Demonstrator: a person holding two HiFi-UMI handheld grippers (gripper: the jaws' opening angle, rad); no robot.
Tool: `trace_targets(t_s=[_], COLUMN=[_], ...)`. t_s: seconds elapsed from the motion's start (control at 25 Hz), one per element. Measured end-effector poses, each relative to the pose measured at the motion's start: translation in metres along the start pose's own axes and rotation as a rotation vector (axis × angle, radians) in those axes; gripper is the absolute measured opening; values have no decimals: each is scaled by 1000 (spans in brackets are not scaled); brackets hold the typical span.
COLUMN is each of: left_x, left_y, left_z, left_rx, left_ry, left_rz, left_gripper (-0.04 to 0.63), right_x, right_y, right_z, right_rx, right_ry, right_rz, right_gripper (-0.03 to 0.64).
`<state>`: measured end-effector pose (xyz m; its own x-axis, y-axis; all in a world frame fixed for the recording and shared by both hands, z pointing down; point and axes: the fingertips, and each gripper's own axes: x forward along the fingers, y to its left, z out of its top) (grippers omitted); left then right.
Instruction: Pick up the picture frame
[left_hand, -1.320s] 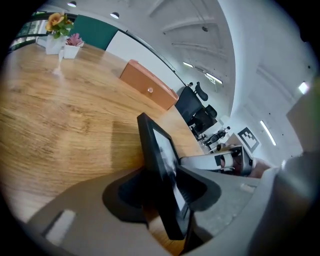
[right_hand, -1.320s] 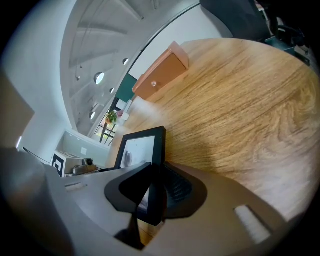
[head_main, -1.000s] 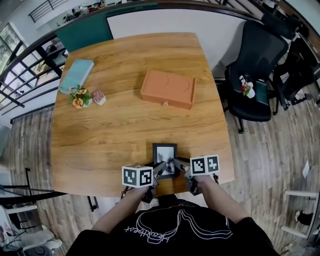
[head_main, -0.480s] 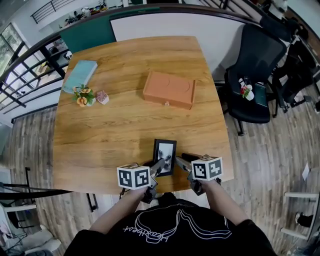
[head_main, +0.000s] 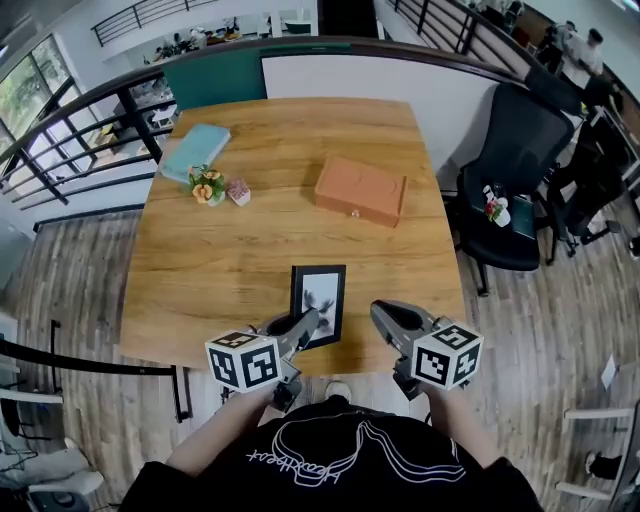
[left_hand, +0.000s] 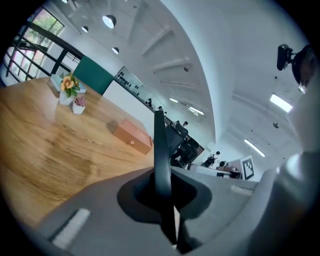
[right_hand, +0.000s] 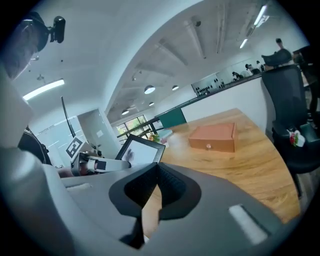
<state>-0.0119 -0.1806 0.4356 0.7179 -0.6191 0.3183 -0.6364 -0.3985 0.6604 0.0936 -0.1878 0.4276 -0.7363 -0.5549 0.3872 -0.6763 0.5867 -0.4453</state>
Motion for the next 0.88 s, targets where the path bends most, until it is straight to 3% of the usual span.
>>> trace_targets(t_s=[0.2, 0.44, 0.88], left_x=[-51, -103, -151], left_y=[-32, -59, -88], left_z=[26, 45, 31], left_rx=[98, 218, 276], left_ry=[-101, -193, -245], left_rz=[-12, -22, -93], left_gripper=[23, 23, 23], right_x=[-25, -44, -70], right_y=[53, 102, 149], right_z=[25, 31, 17], right_rx=[-126, -174, -185], right_ry=[-97, -165, -269], right_rz=[51, 108, 114], right_gripper=[25, 23, 24])
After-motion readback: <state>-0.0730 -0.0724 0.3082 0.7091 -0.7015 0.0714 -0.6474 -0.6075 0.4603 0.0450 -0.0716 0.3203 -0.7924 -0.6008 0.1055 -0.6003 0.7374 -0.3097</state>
